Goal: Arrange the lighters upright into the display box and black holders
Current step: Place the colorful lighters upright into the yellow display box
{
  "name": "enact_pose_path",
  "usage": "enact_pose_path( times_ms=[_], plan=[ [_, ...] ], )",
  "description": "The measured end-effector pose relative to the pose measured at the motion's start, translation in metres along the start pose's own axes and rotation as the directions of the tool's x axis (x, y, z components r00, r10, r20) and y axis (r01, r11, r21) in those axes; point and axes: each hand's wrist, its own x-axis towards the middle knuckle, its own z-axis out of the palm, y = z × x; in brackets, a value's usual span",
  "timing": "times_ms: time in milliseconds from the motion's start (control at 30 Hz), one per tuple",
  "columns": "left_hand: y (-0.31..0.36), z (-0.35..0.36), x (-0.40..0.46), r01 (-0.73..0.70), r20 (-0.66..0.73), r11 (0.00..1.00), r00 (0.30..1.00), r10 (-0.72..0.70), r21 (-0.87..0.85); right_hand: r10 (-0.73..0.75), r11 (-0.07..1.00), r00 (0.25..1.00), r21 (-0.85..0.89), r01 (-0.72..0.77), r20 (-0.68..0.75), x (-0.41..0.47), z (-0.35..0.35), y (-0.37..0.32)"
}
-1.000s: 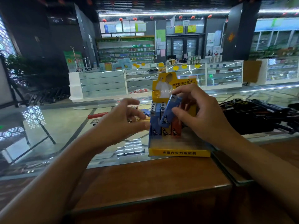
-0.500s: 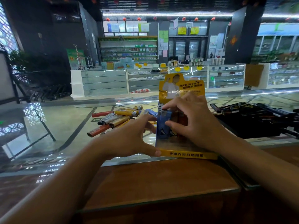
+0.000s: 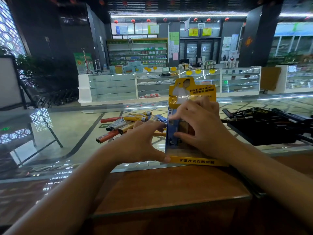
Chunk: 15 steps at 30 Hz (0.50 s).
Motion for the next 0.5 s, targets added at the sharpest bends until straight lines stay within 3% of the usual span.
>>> enact_pose_path(
  times_ms=[133, 233, 300, 400, 500],
  plan=[
    [0.003, -0.006, -0.003, 0.004, 0.006, 1.0, 1.0, -0.004, 0.031, 0.03, 1.0, 0.999, 0.002, -0.03, 0.017, -0.002, -0.001, 0.001],
    [0.0, -0.02, -0.008, 0.034, -0.017, 0.97, 0.999, -0.039, -0.241, 0.081, 0.994, 0.994, 0.07, -0.086, 0.073, -0.002, -0.005, 0.005],
    [-0.008, -0.03, -0.01, 0.048, -0.109, 0.931, 0.99, -0.093, -0.361, 0.1, 0.992, 0.99, 0.073, -0.108, 0.102, -0.004, -0.008, 0.006],
    [-0.029, -0.038, -0.012, 0.104, -0.246, 0.936, 0.95, -0.194, -0.337, 0.122, 0.989, 0.989, 0.077, -0.128, 0.084, -0.006, -0.013, -0.001],
    [-0.05, -0.038, -0.02, 0.177, -0.283, 0.96, 0.93, -0.236, -0.218, 0.033, 0.996, 0.994, 0.083, -0.041, 0.104, -0.006, -0.015, -0.029]
  ],
)
